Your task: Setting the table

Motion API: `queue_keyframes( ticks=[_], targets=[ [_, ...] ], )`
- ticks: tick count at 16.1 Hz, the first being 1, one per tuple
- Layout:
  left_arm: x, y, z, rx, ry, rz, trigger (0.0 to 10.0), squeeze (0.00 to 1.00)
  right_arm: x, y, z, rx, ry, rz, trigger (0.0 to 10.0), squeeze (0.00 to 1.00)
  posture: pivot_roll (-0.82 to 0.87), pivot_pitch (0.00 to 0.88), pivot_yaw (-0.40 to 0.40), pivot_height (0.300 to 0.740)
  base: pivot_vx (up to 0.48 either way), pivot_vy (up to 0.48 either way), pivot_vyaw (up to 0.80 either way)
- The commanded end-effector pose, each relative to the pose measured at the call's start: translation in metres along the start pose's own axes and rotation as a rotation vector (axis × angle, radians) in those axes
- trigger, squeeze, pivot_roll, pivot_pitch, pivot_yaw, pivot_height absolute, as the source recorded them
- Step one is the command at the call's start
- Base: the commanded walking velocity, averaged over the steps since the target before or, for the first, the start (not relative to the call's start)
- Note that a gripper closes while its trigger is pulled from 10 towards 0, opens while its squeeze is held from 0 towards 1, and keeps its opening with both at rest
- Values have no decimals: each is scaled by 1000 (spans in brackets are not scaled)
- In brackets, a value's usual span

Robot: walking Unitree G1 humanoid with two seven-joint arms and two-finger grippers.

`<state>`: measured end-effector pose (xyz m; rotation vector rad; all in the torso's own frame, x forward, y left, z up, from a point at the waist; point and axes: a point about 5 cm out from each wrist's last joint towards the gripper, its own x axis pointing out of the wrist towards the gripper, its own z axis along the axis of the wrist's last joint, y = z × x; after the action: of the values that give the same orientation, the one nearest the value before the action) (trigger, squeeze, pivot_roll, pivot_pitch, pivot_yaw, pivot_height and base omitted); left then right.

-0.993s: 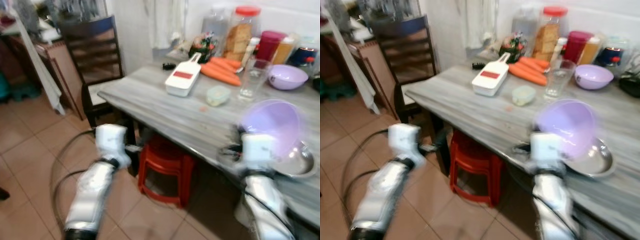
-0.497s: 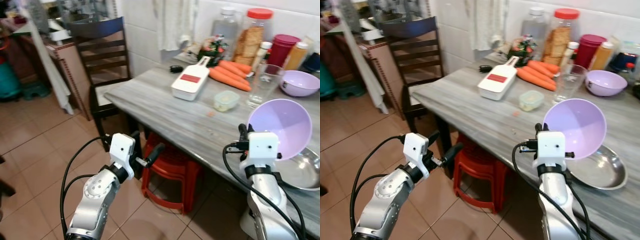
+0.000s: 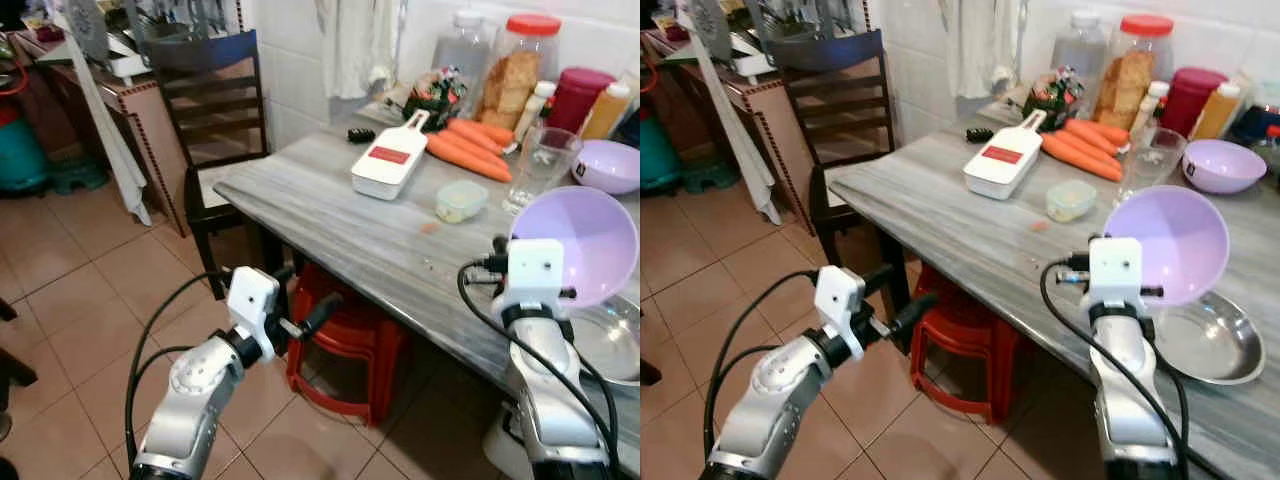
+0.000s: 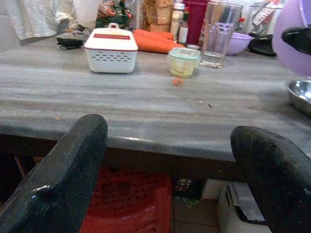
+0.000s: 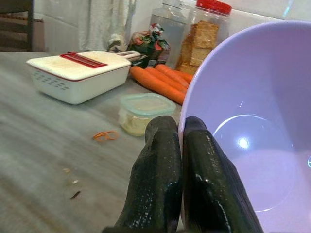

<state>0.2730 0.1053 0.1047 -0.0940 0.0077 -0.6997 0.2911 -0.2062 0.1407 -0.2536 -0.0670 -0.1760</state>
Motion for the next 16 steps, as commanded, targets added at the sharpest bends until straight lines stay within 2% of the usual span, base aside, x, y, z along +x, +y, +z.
queue_keyframes(
  ticks=[1,3,5,10,12,16],
  targets=[
    [3,5,8,6,-24,11,10000,0,1,-4,0,-14,-2,-15,10000,0,-65,0,9,740,0,0,-800],
    [5,8,12,-27,-52,29,10000,0,1,-5,1,-22,-13,-20,10000,0,-67,0,11,740,0,0,-569],
    [5,7,14,-19,-52,22,10000,0,1,-6,2,-24,-19,-21,10000,0,-69,0,12,740,0,-120,-472],
    [4,5,12,-28,-44,22,10000,0,1,-8,2,-29,-21,-23,10000,0,-72,0,8,740,0,-154,0],
    [4,5,11,-29,-42,23,10000,0,1,-7,2,-29,-19,-20,10000,0,-71,0,8,740,0,-459,-528],
    [3,6,11,-33,-40,29,10000,0,2,-6,3,-25,-23,-18,10000,0,-70,0,9,740,0,0,-531]
  ],
)
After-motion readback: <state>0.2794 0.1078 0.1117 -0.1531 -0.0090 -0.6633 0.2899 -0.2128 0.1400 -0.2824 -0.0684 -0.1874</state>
